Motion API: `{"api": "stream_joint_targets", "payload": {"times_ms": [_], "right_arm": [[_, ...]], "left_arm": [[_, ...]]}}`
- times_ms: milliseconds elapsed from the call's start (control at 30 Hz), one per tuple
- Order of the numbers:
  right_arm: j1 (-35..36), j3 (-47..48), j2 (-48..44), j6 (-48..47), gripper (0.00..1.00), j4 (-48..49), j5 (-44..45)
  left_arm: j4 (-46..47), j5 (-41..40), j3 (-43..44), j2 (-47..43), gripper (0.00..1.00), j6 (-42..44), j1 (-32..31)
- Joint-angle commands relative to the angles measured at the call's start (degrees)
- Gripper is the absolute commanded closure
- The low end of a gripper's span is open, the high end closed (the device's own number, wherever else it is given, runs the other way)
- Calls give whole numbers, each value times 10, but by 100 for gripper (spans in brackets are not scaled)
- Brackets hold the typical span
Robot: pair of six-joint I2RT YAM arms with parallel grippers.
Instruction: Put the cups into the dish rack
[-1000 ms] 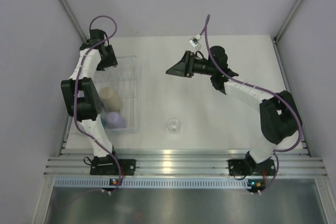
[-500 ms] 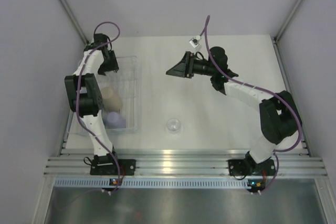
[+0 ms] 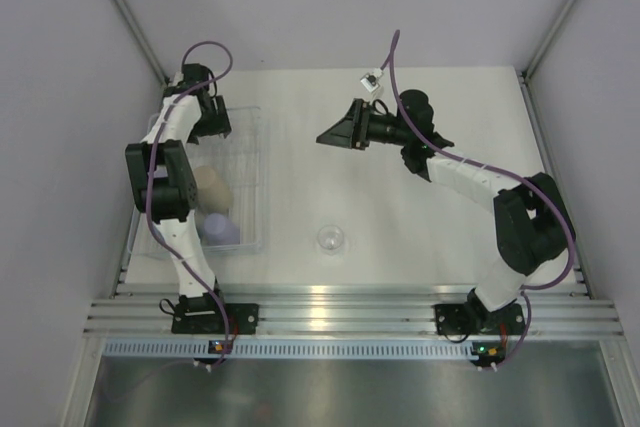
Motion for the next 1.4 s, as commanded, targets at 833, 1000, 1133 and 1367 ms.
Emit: {"api": "stream_joint_targets", "payload": {"times_ms": [833,1000,1133,1367], "right_arm": [[72,49,-48,-428,40,-532,158],[111,40,-50,-444,40,-561,195],[147,39,-43,-450,40,-583,212],[183,30,-28,-455,40,-601,231]], "left_arm": [[18,139,-143,-321,17,-35,-9],[45,233,-218,-394,17,-50,-8],[54,239,-264,-429,16,-46,-10],[53,250,-289,-457,16,-56,-9]]}}
